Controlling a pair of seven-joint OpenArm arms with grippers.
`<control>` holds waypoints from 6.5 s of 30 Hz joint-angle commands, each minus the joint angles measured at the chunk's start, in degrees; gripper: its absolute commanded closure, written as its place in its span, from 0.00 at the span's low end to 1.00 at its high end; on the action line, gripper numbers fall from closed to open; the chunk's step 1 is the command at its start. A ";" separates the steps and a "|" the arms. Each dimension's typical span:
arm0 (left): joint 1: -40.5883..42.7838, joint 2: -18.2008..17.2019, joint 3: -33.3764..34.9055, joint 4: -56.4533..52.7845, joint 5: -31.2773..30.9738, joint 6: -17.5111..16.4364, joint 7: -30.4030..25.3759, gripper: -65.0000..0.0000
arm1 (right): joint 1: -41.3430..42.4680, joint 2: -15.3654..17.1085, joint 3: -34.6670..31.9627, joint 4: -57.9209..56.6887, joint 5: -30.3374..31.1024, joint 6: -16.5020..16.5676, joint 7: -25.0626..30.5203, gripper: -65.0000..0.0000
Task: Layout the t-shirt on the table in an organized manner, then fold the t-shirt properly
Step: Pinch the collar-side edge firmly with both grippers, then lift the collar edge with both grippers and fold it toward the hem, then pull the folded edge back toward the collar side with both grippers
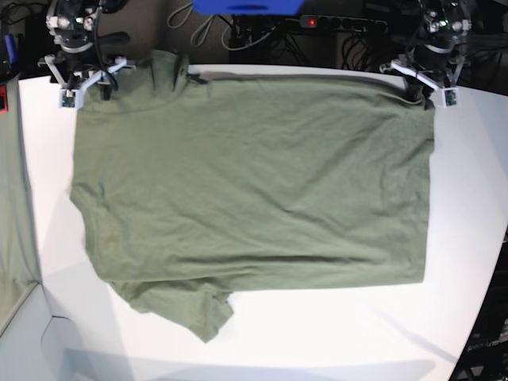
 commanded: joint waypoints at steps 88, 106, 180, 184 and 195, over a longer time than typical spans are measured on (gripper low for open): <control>-22.56 -0.23 -0.36 -3.14 0.14 -0.04 1.38 0.99 | 37.44 6.60 -2.60 -19.19 6.21 0.04 -11.40 1.00; -21.50 -2.08 -0.36 0.12 -1.70 0.14 1.03 0.36 | 31.47 9.50 -1.72 -10.14 6.38 -0.05 -11.84 0.43; -23.70 -1.64 -7.92 -13.07 -5.48 -0.21 1.38 1.00 | 35.86 10.82 -11.48 -9.43 6.29 -0.05 -15.54 0.39; -23.70 -1.73 -8.01 -13.07 -5.39 -0.21 1.38 1.00 | 31.47 10.91 -6.46 -7.50 6.29 -0.05 -15.19 0.38; -24.49 -1.73 -7.92 -13.42 -5.31 -0.21 1.38 1.00 | 25.22 10.82 -4.09 -12.95 6.56 -0.05 -11.40 0.38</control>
